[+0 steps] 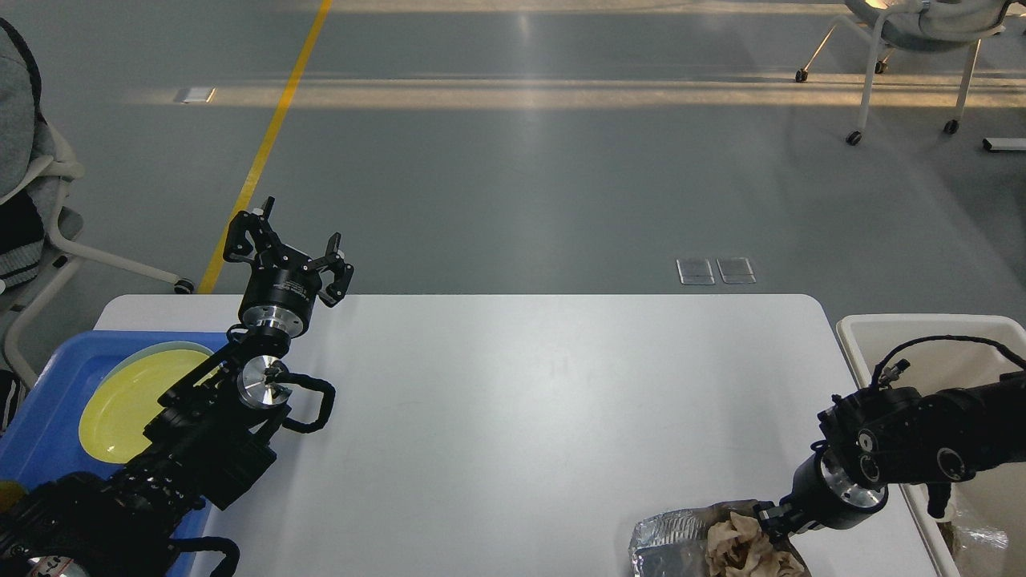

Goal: Tidy desktop
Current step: 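Grasp the edge of the foil tray with brown paper, right gripper, then lift the foil tray high and swing it toward the white bin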

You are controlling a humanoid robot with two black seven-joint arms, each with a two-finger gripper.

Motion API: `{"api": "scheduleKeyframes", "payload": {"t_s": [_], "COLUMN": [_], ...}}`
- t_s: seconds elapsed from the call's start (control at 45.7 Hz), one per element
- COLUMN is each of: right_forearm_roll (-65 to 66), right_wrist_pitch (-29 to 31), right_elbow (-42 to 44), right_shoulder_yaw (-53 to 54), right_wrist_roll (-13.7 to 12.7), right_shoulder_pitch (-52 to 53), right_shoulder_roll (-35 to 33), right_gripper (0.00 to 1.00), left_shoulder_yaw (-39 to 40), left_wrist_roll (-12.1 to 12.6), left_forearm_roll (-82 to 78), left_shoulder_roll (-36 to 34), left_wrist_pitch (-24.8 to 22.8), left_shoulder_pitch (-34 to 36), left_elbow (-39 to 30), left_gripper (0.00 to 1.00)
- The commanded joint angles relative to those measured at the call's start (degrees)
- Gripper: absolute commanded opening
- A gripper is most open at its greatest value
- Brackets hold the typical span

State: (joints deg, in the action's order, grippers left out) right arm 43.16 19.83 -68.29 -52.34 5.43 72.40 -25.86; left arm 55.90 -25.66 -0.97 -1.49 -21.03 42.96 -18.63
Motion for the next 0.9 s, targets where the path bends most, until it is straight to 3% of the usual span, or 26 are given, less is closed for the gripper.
{"api": "scheduleKeyframes", "payload": {"t_s": [0.0, 0.219, 0.591, 0.766, 0.875], "right_forearm_roll": [-0.01, -1.15, -3.17, -3.43, -4.66], "right_wrist_pitch": [3.10, 8.20, 23.40, 35.17, 35.17], "right_elbow": [0.00, -0.88, -3.69, -6.50, -7.12], "right_shoulder_yaw": [0.05, 0.40, 0.40, 0.57, 0.66], "right_wrist_roll": [2.30, 4.94, 10.21, 12.76, 15.57], "right_shoulder_pitch": [1.68, 5.99, 20.66, 34.02, 44.30], "right_shoulder_roll": [-0.16, -2.53, -8.33, -11.84, -12.81], "right_gripper": [0.00, 0.00, 0.00, 0.00, 0.00], "left_shoulder_yaw": [0.00, 0.00, 0.00, 0.00, 0.00], "left_wrist_roll": [0.00, 0.00, 0.00, 0.00, 0.00], "left_forearm_roll": [0.00, 0.00, 0.00, 0.00, 0.00], "left_shoulder_roll": [0.00, 0.00, 0.00, 0.00, 0.00], "left_wrist_pitch": [-0.06, 0.02, -0.07, 0.02, -0.06], "left_shoulder_pitch": [0.02, 0.02, 0.02, 0.02, 0.02], "left_elbow": [0.00, 0.00, 0.00, 0.00, 0.00], "left_gripper": [1.00, 1.00, 1.00, 1.00, 1.00]}}
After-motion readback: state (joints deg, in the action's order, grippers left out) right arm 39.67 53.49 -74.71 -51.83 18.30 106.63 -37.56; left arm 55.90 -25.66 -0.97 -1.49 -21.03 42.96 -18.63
